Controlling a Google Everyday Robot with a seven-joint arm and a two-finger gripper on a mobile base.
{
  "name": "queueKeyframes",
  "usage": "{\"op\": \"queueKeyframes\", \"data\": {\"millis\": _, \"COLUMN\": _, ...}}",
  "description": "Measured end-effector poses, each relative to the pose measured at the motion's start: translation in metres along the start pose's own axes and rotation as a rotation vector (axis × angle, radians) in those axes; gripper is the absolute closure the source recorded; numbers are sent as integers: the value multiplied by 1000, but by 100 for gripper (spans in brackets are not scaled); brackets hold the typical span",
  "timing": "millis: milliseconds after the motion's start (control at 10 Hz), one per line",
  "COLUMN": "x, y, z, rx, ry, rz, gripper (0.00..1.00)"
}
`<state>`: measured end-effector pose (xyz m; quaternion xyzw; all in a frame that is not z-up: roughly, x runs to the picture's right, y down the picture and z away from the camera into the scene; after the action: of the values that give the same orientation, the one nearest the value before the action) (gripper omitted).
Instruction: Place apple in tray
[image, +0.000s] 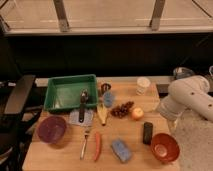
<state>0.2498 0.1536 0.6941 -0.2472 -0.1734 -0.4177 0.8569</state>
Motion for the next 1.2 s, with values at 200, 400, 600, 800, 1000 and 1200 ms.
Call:
{"op": "queueKeyframes", "data": {"millis": 200, "x": -2, "y": -42, "z": 8, "rx": 26, "ry": 16, "rz": -45, "gripper": 20}}
{"op": "queueKeyframes", "data": {"millis": 400, "x": 3, "y": -77, "z": 19, "rx": 57, "ry": 15, "rz": -65, "gripper": 20}}
{"op": "queueKeyframes", "data": {"millis": 600, "x": 10, "y": -99, "z": 29, "rx": 82, "ry": 8, "rz": -68, "gripper": 20}}
{"op": "queueKeyframes", "data": {"millis": 800, "x": 26, "y": -102, "z": 43, "rx": 91, "ry": -4, "rz": -47, "gripper": 20}}
{"op": "queueKeyframes", "data": {"millis": 1000, "x": 36, "y": -98, "z": 63, "rx": 85, "ry": -21, "rz": -29, "gripper": 20}}
{"op": "queueKeyframes", "data": {"millis": 1200, "x": 47, "y": -96, "z": 83, "rx": 68, "ry": -34, "rz": -14, "gripper": 20}}
